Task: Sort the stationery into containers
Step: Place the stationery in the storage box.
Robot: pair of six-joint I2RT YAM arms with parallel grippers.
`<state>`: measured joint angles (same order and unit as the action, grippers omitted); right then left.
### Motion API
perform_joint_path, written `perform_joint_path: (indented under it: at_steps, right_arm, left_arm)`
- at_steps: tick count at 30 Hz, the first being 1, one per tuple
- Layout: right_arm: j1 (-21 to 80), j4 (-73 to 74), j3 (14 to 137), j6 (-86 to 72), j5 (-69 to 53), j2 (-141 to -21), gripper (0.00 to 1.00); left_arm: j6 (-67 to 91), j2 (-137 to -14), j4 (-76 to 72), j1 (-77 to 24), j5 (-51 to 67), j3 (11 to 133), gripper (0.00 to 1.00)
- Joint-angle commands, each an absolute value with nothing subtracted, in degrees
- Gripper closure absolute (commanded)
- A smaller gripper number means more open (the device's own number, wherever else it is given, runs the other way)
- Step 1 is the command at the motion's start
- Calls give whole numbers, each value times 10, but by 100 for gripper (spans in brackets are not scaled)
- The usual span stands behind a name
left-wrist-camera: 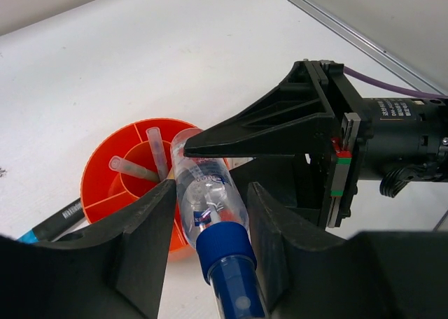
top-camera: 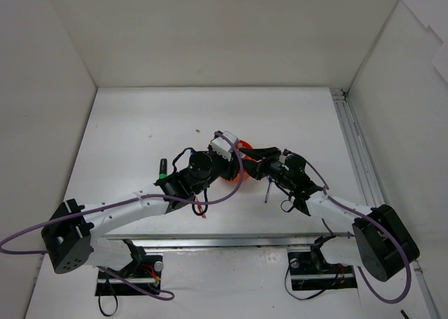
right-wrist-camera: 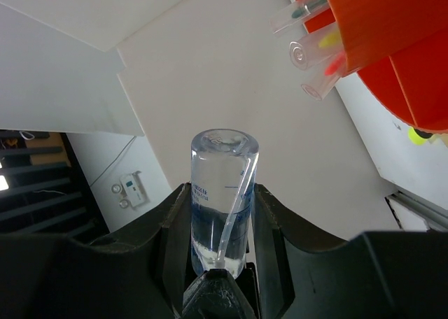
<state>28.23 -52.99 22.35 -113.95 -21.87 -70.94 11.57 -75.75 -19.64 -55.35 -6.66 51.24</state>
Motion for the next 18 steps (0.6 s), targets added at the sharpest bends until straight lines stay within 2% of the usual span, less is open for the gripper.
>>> perform_joint_path:
  at_steps: [1, 2, 4, 5, 8, 12, 13, 15, 18]
  right_arm:
    - [288, -592, 259, -1136, -221, -700, 100]
    - [287, -592, 262, -1135, -224, -700, 100]
    - [292, -591, 265, -1131, -226, -702, 100]
    - [292, -591, 265, -1129, -228, -703, 100]
    - [293, -591, 263, -1128, -228, -703, 100]
    - [294, -591, 260, -1115, -224, -705, 92]
    - [294, -591, 261, -1111, -226, -704, 85]
    - [293, -590, 264, -1096, -226, -706, 77]
    - [289, -590, 269, -1077, -233, -708, 57]
  left_arm:
    - [125, -753, -240, -557, -33, 528, 61]
    - [127, -757, -241, -557, -33, 527, 64]
    - [131, -758, -240, -557, -32, 528, 76]
    - [133, -756, -239, -557, -37, 528, 100]
    - [134, -743, -240, -557, -38, 525, 100]
    - [137, -720, -230, -557, -42, 521, 100]
    - [140, -709, -229, -552, -47, 519, 100]
    - [145, -699, -220, -552, -50, 516, 100]
    - [163, -674, -198, -541, -56, 516, 100]
